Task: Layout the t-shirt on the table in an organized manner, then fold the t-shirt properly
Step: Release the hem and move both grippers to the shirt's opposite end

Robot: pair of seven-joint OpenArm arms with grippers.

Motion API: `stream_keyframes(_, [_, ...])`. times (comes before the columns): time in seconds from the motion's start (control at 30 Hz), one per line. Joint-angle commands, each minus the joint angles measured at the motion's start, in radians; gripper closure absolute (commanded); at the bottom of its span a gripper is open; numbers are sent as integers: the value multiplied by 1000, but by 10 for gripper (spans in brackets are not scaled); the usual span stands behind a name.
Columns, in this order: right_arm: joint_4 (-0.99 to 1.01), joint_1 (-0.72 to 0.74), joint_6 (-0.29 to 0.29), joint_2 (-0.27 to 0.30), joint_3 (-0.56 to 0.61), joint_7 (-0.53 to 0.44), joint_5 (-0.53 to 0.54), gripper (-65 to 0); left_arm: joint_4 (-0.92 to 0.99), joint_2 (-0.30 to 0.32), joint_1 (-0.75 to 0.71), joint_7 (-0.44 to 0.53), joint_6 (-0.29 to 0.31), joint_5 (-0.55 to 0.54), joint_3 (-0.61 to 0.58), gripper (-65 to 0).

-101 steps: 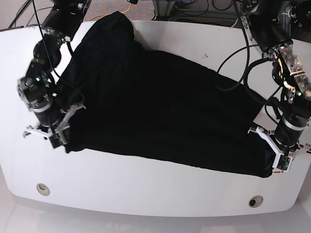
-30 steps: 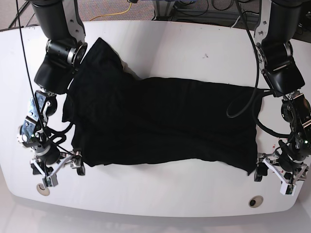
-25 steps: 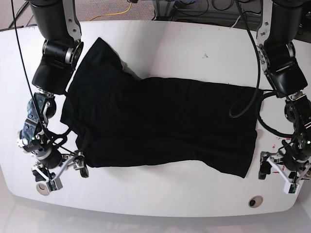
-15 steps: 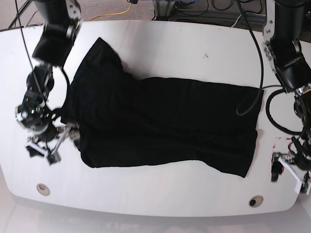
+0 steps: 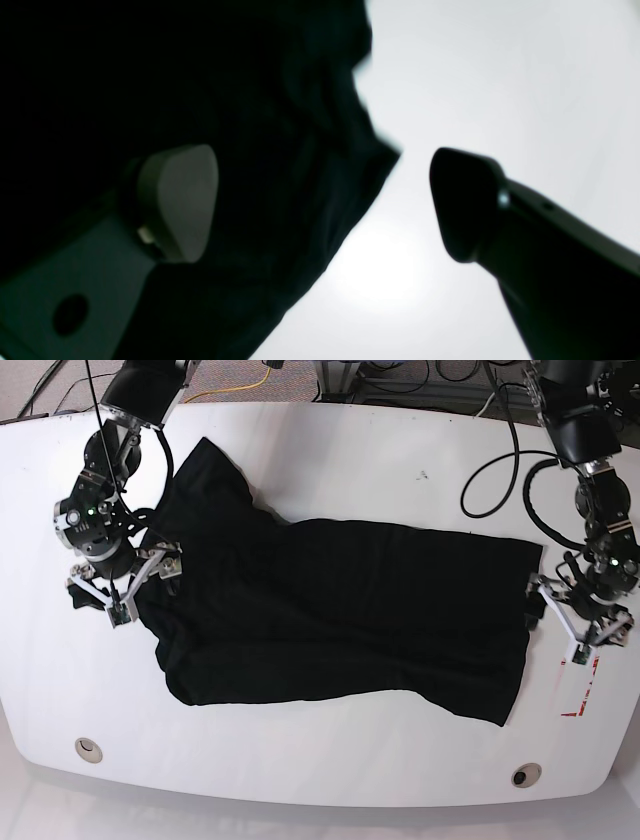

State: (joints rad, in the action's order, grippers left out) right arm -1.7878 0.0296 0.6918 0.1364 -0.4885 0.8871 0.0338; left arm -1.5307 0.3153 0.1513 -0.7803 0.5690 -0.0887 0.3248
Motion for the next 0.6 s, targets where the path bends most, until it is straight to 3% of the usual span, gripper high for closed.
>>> stream_keyframes(0.0, [-20, 0, -2, -16, -54, -29, 22, -650, -23, 6, -17, 25, 0, -13, 3, -650])
stream_keyframes(0.57, [-8, -79, 4, -136, -227, -16, 24, -650, -15, -29, -177, 25, 0, -10, 3, -650])
